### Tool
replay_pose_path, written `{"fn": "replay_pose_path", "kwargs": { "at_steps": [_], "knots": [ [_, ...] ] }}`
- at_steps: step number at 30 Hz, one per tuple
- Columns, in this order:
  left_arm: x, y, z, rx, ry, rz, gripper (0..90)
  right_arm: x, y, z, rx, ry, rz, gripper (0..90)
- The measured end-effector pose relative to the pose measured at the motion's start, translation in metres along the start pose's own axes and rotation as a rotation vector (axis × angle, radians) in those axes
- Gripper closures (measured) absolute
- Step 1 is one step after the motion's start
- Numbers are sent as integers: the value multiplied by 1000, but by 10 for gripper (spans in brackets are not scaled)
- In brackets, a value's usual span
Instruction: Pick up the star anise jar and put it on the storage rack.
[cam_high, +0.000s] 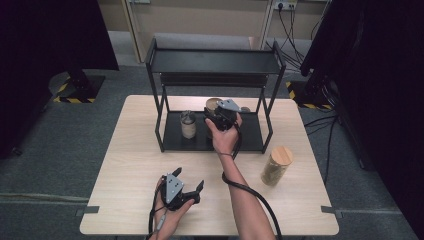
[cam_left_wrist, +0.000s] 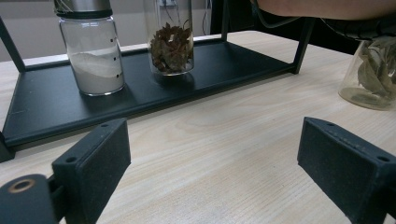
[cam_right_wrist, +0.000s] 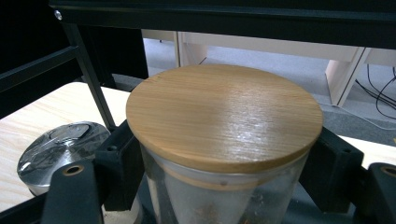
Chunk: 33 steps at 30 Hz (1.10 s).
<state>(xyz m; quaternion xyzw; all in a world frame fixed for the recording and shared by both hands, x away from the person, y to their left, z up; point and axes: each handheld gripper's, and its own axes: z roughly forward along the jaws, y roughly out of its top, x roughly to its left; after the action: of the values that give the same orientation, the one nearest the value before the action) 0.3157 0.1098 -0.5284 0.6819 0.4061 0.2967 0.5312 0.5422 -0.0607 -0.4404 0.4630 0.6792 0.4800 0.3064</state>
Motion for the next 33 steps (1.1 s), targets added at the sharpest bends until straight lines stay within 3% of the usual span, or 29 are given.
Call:
{"fn": "replay_pose_path", "kwargs": {
  "at_steps": [18, 33],
  "knots": [
    [-1, 0, 0, -3, -2, 5, 89, 1, -3, 5, -3, -8, -3, 255],
    [-1, 0, 0, -1, -1, 7, 89, 1, -8, 0, -7, -5, -24, 250]
  ]
}}
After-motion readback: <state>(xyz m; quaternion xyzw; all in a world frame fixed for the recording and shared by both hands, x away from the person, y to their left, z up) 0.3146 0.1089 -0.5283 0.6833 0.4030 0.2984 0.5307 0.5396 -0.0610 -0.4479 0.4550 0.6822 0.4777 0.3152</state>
